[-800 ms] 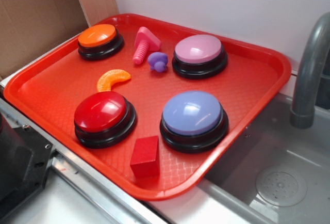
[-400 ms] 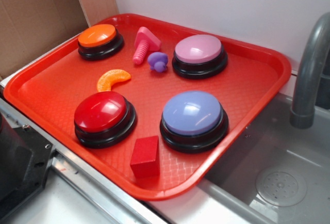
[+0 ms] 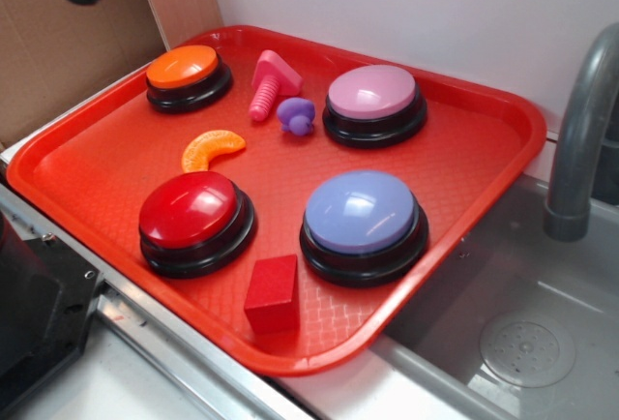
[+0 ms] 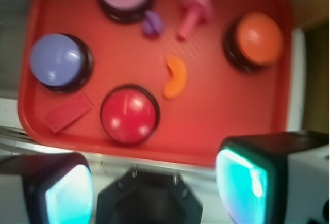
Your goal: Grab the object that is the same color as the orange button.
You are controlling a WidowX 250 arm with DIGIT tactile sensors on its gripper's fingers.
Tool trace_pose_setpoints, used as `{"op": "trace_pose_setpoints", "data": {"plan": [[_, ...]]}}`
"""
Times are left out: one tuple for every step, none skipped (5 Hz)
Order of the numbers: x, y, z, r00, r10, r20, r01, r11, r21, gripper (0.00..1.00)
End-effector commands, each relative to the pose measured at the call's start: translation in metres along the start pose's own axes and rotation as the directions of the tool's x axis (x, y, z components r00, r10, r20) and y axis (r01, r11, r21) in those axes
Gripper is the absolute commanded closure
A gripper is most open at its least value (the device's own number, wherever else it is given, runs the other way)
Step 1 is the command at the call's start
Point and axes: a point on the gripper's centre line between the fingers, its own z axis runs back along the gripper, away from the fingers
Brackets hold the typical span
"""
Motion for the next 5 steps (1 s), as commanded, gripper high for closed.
{"op": "trace_pose_setpoints", "data": {"plan": [[0.043, 0.026, -0.054, 0.997, -0.06, 0.044, 0.06, 0.998, 0.013, 0.0], [0.056, 0.039, -0.085, 0.991, -0.111, 0.073, 0.112, 0.994, -0.015, 0.0], [0.059, 0.048, -0.11, 0.994, -0.099, 0.041, 0.099, 0.995, 0.011, 0.0], [0.062, 0.051, -0.131, 0.996, -0.086, 0.027, 0.086, 0.996, 0.002, 0.0], [0.063, 0.046, -0.146, 0.998, -0.06, 0.014, 0.06, 0.998, 0.0, 0.0]]}}
